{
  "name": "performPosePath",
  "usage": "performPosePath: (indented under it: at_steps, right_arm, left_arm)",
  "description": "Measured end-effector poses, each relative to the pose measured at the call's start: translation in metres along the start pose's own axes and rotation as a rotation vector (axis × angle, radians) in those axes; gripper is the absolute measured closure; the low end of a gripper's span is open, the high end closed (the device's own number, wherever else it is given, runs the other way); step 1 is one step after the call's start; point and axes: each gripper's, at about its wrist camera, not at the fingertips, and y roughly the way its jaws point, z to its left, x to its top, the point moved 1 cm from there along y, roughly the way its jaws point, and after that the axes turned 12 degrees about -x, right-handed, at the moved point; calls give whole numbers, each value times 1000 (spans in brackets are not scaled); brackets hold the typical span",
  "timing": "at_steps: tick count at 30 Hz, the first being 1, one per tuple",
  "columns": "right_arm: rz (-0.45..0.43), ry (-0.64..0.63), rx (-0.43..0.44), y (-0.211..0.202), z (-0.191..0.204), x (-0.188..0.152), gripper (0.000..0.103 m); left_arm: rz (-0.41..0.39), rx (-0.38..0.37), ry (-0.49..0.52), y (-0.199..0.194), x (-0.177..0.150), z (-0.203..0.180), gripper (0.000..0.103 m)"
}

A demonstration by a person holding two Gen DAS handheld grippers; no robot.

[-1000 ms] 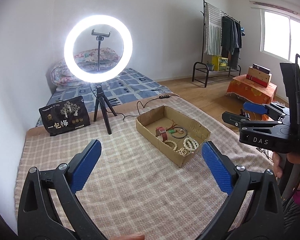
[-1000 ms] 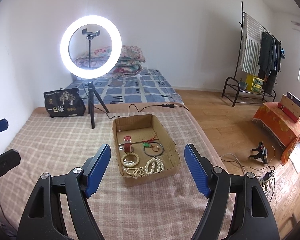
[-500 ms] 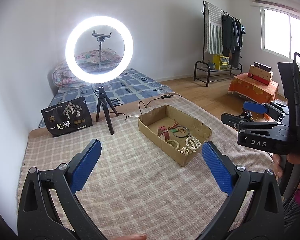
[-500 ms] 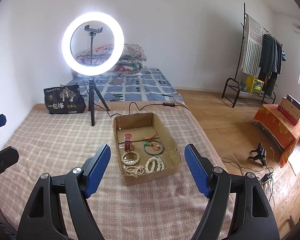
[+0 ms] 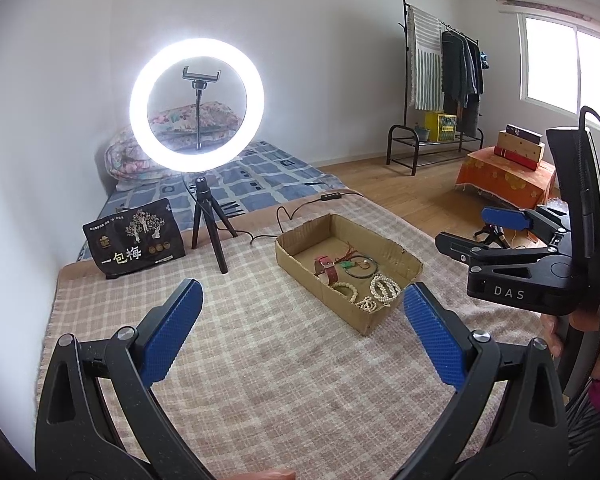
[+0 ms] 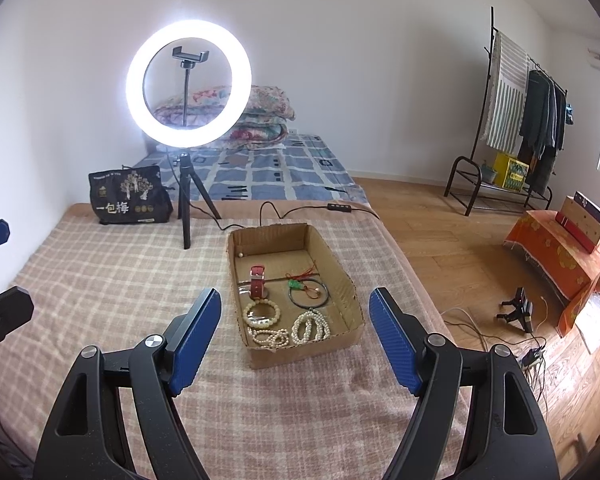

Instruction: Organize jewelry

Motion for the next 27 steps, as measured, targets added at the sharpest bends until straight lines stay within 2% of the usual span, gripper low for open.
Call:
performPosePath:
  at_steps: [27]
  right_arm:
    - [6, -24, -8, 2, 3, -3, 26]
  left_arm:
    - [11, 5, 7, 1, 1, 1, 1]
